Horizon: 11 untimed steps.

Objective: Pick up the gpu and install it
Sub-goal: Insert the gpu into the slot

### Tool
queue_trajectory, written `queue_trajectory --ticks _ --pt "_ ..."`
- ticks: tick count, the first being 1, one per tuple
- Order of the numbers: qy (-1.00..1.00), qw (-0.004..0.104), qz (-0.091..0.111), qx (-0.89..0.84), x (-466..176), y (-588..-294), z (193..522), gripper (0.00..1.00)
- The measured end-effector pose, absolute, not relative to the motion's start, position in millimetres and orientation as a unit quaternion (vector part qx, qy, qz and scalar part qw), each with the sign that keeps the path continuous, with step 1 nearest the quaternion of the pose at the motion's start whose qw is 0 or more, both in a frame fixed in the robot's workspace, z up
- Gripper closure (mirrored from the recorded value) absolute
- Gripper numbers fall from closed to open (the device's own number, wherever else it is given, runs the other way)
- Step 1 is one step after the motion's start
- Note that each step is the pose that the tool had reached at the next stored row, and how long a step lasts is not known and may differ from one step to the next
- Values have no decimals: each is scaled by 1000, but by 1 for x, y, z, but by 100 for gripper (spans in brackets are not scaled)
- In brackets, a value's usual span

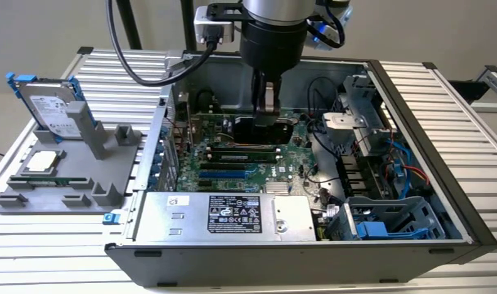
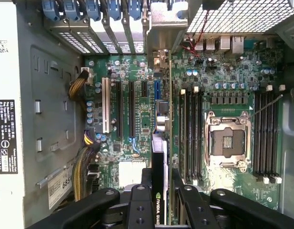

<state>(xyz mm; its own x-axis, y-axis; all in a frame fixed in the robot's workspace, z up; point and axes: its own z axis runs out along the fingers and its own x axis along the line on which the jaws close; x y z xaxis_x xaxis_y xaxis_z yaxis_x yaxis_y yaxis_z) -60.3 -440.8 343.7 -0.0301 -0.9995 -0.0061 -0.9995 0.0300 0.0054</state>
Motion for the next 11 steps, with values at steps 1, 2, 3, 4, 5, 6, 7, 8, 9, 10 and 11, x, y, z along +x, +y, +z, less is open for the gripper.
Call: queue_trajectory --ticks 1,2,3,4,5,6,7,8,9,10,11 --pt "718 0 4 -696 -60 -441 344 100" --pt "718 0 4 -696 -60 -441 343 100" --pt "718 0 4 -696 -60 -441 343 100" --pt "718 0 4 -696 -60 -441 343 100" --pt "718 0 4 -696 -60 -441 343 100" --pt "718 0 4 -696 -60 -441 343 100" --pt "718 0 4 -696 -60 -441 342 100" --pt "718 0 4 -696 -60 -441 342 100" --pt "718 0 4 -696 -60 -441 342 100" --pt "718 0 4 -696 -60 -441 342 100" --pt "718 0 4 -696 -60 -441 341 100"
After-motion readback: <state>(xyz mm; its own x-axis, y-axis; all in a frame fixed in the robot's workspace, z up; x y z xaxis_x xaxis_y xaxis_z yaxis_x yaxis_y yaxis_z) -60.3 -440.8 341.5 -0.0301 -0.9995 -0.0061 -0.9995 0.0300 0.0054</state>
